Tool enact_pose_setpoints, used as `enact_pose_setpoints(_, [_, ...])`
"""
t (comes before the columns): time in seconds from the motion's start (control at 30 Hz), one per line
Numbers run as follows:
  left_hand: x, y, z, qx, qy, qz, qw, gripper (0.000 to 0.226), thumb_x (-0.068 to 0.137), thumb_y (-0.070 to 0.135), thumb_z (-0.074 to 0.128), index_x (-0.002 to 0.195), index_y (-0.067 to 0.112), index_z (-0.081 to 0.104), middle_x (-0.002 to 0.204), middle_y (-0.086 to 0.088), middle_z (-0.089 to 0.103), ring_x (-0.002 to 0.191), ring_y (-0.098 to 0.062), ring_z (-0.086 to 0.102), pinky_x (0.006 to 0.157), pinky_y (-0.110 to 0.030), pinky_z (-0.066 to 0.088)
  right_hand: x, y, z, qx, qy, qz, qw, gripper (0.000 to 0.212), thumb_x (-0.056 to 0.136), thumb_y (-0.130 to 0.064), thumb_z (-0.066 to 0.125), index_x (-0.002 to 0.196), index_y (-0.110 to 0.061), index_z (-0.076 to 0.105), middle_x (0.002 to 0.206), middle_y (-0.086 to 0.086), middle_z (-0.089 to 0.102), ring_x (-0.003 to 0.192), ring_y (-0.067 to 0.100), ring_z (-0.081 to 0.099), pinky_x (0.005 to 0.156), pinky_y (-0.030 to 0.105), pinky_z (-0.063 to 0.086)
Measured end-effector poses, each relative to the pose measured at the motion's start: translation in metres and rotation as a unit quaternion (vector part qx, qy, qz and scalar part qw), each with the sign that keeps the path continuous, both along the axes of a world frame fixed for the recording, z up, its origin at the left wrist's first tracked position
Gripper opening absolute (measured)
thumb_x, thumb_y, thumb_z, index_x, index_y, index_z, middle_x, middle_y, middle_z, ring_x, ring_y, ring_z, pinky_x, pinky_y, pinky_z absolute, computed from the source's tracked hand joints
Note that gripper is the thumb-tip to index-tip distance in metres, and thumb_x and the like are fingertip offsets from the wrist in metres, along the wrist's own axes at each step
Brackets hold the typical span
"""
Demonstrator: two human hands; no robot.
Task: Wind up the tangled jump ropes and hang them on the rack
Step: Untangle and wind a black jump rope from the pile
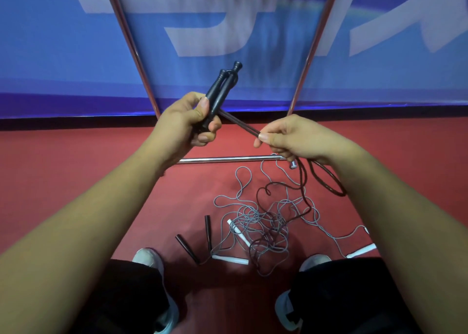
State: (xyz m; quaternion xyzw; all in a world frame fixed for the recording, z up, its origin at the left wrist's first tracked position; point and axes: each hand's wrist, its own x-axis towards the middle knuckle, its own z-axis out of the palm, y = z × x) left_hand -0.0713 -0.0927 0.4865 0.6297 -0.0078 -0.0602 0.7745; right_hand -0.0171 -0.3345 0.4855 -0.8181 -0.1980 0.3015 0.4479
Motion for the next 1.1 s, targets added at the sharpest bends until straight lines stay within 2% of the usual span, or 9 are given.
enact_pose_setpoints(0.17, [0.007, 0.015, 0.001, 0.038, 0.034, 0.063, 0.997, 0.019, 0.108, 0.018, 0.038, 0.089, 0.015, 0.040, 0.067, -0.009, 0.051, 0.049, -0.015, 0.041, 0.047, -0.022, 0.030, -0.001, 0.001, 0.003, 0.000, 0.010, 0.009, 1.000, 0.022, 0.101, -0.022, 0.056, 0.092, -0.006, 0.069, 0.055, -0.007, 0.036, 0.048, 0.009, 0.033, 0.050, 0.022, 0.035])
enact_pose_setpoints(0.33, [0.013, 0.026, -0.006, 0.216, 0.039, 0.117, 0.969, 0.013, 0.106, 0.020, 0.049, 0.100, 0.014, 0.039, 0.074, -0.006, 0.061, 0.058, -0.019, 0.053, 0.058, -0.026, 0.044, -0.012, 0.007, 0.010, -0.006, 0.022, 0.021, 1.000, 0.016, 0.100, -0.022, 0.059, 0.103, -0.009, 0.069, 0.053, -0.008, 0.036, 0.049, 0.011, 0.031, 0.047, 0.022, 0.033])
enact_pose_setpoints(0.4, [0.014, 0.030, -0.010, 0.302, 0.023, 0.130, 0.944, 0.017, 0.102, 0.021, 0.056, 0.104, 0.013, 0.041, 0.073, -0.002, 0.065, 0.057, -0.017, 0.055, 0.061, -0.027, 0.045, -0.016, 0.009, 0.013, -0.011, 0.043, 0.026, 0.999, 0.017, 0.098, -0.022, 0.061, 0.106, -0.009, 0.068, 0.053, -0.007, 0.034, 0.048, 0.012, 0.028, 0.045, 0.022, 0.029])
enact_pose_setpoints(0.47, [0.015, 0.035, -0.013, 0.405, 0.003, 0.139, 0.904, 0.020, 0.097, 0.023, 0.064, 0.105, 0.014, 0.048, 0.069, 0.006, 0.066, 0.054, -0.009, 0.058, 0.055, -0.014, 0.043, -0.018, 0.011, 0.018, -0.014, 0.044, 0.036, 0.998, 0.016, 0.097, -0.023, 0.064, 0.104, -0.011, 0.070, 0.052, -0.006, 0.034, 0.047, 0.012, 0.027, 0.043, 0.022, 0.029])
enact_pose_setpoints(0.63, [0.015, 0.039, -0.020, 0.550, -0.028, 0.075, 0.831, 0.029, 0.086, 0.030, 0.077, 0.110, 0.019, 0.064, 0.074, 0.004, 0.071, 0.072, -0.014, 0.064, 0.056, -0.005, 0.034, -0.023, 0.015, 0.027, 0.022, -0.032, 0.032, 0.999, 0.011, 0.092, -0.022, 0.070, 0.096, -0.012, 0.074, 0.049, -0.009, 0.039, 0.047, 0.010, 0.031, 0.045, 0.021, 0.031])
enact_pose_setpoints(0.73, [0.017, 0.034, -0.025, 0.585, -0.029, 0.009, 0.811, 0.031, 0.084, 0.030, 0.079, 0.111, 0.019, 0.068, 0.073, 0.001, 0.072, 0.063, -0.006, 0.060, 0.056, -0.011, 0.037, -0.022, 0.018, 0.029, 0.023, -0.086, 0.016, 0.996, 0.007, 0.091, -0.023, 0.071, 0.088, -0.017, 0.074, 0.049, -0.008, 0.040, 0.049, 0.012, 0.034, 0.052, 0.025, 0.030])
enact_pose_setpoints(0.87, [0.017, 0.028, -0.026, 0.599, -0.008, -0.133, 0.790, 0.034, 0.083, 0.030, 0.080, 0.114, 0.021, 0.069, 0.071, 0.006, 0.070, 0.054, 0.012, 0.055, 0.062, -0.017, 0.043, -0.013, 0.017, 0.030, 0.024, -0.135, -0.029, 0.990, 0.012, 0.093, -0.020, 0.067, 0.088, -0.011, 0.074, 0.046, -0.010, 0.037, 0.046, 0.009, 0.028, 0.048, 0.025, 0.026])
enact_pose_setpoints(1.0, [0.009, 0.007, -0.022, 0.552, -0.010, -0.270, 0.789, 0.015, 0.087, 0.024, 0.077, 0.101, 0.022, 0.069, 0.068, 0.003, 0.068, 0.049, 0.007, 0.054, 0.054, -0.014, 0.041, -0.004, 0.014, 0.021, 0.015, -0.158, -0.068, 0.985, 0.014, 0.092, -0.020, 0.068, 0.089, -0.008, 0.073, 0.042, -0.011, 0.036, 0.044, 0.005, 0.026, 0.046, 0.021, 0.023])
enact_pose_setpoints(1.1, [0.004, -0.002, -0.022, 0.505, -0.020, -0.321, 0.801, 0.010, 0.088, 0.025, 0.076, 0.094, 0.019, 0.071, 0.065, 0.004, 0.067, 0.056, -0.004, 0.058, 0.061, -0.021, 0.044, 0.001, 0.012, 0.017, -0.013, -0.187, -0.071, 0.980, 0.012, 0.093, -0.020, 0.068, 0.087, -0.011, 0.074, 0.040, -0.014, 0.041, 0.042, 0.004, 0.034, 0.046, 0.015, 0.025])
